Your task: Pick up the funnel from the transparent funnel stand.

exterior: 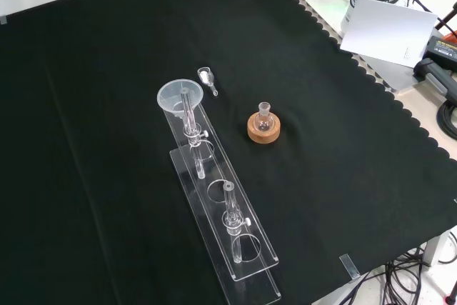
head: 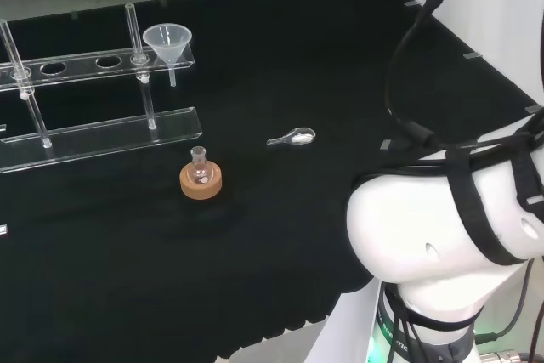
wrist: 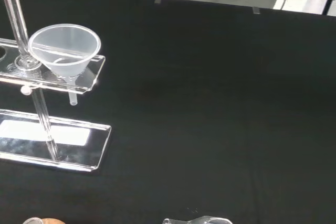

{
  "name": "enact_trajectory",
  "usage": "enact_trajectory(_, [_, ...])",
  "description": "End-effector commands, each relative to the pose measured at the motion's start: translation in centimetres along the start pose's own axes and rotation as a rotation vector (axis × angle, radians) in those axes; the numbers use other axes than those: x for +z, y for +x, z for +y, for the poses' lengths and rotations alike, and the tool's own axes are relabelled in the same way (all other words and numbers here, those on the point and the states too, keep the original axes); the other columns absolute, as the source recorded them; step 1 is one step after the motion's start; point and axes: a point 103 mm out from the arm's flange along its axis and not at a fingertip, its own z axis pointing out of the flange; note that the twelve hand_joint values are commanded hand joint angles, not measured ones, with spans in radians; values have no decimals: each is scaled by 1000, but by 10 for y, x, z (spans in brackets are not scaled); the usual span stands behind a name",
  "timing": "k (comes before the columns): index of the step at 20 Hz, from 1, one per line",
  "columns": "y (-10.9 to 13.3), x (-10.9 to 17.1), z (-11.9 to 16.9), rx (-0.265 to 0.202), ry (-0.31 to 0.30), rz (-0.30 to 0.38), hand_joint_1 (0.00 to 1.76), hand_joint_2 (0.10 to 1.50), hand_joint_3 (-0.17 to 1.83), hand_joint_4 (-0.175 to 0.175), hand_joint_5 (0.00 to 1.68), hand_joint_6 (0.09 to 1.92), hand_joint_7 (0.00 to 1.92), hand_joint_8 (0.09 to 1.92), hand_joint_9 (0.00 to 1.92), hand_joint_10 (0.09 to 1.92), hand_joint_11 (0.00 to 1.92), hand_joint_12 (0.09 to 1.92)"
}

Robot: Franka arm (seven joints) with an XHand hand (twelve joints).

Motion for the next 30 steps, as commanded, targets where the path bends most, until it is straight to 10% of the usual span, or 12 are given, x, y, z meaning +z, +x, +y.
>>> enact_trajectory(1, [16, 3, 24, -46, -21, 3, 493, 544, 63, 62, 0, 87, 0, 87, 0, 87, 0, 87])
enact_trajectory(14, [43, 20, 71, -113, 5, -91, 788, 553, 43, 12, 0, 87, 0, 87, 0, 87, 47, 87])
enact_trajectory(20, [48, 32, 94, -125, 63, -90, 780, 575, -11, 11, 0, 87, 0, 87, 0, 87, 0, 363])
enact_trajectory(30, [62, 52, 129, -170, 125, -117, 717, 577, -3, 4, 0, 87, 0, 87, 0, 87, 0, 158])
